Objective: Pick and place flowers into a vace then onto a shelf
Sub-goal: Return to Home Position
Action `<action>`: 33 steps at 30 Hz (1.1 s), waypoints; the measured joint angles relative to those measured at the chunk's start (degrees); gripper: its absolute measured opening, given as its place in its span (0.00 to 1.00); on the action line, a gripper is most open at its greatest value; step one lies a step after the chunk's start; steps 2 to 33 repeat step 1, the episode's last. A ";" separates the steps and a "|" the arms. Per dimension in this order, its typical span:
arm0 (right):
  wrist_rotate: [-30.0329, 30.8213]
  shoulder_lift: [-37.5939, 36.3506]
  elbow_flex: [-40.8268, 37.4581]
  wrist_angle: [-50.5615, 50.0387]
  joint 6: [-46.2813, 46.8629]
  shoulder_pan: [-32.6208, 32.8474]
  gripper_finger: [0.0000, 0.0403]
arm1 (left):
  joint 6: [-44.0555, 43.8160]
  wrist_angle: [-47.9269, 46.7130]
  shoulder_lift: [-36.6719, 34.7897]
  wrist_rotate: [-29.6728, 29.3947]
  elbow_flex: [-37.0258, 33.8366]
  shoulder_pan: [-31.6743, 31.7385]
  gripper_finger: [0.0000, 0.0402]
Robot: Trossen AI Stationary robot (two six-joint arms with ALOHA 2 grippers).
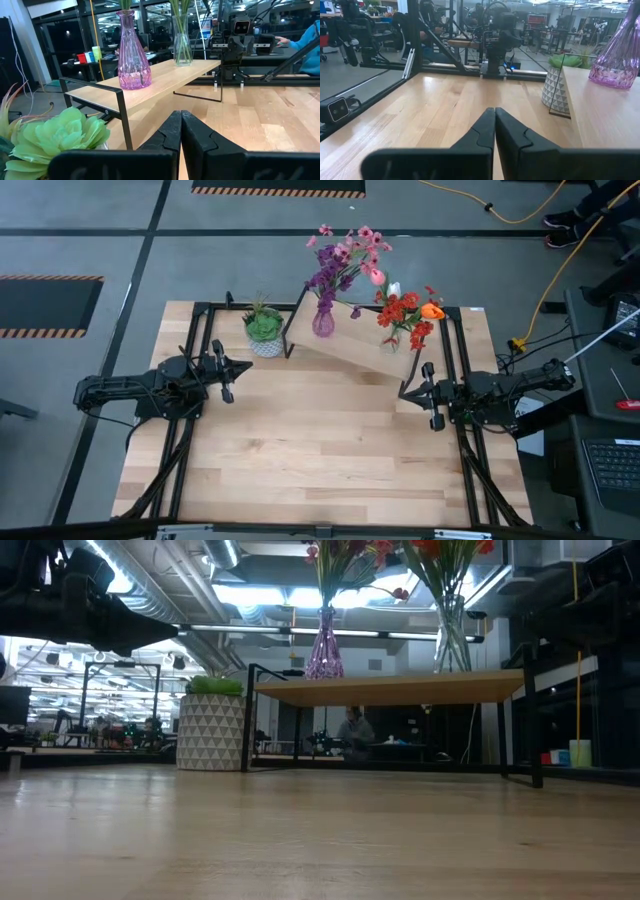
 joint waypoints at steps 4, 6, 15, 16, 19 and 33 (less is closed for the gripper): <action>0.00 0.00 0.00 0.00 0.00 0.00 0.04 | 0.00 0.01 0.02 0.00 0.00 0.01 0.02; 0.00 0.00 0.00 0.00 0.00 0.00 0.04 | 0.00 0.01 0.02 0.00 0.00 0.01 0.02; 0.00 0.00 0.00 0.00 0.00 0.00 0.04 | 0.00 0.01 0.02 0.00 0.00 0.01 0.02; 0.00 0.00 0.00 0.00 0.00 0.00 0.04 | 0.00 0.01 0.02 0.00 0.00 0.01 0.02; 0.00 0.00 0.00 0.00 0.00 0.00 0.04 | 0.00 0.01 0.02 0.00 0.00 0.01 0.02; 0.00 0.00 0.00 0.00 0.00 0.00 0.04 | 0.00 0.01 0.02 0.00 0.00 0.01 0.02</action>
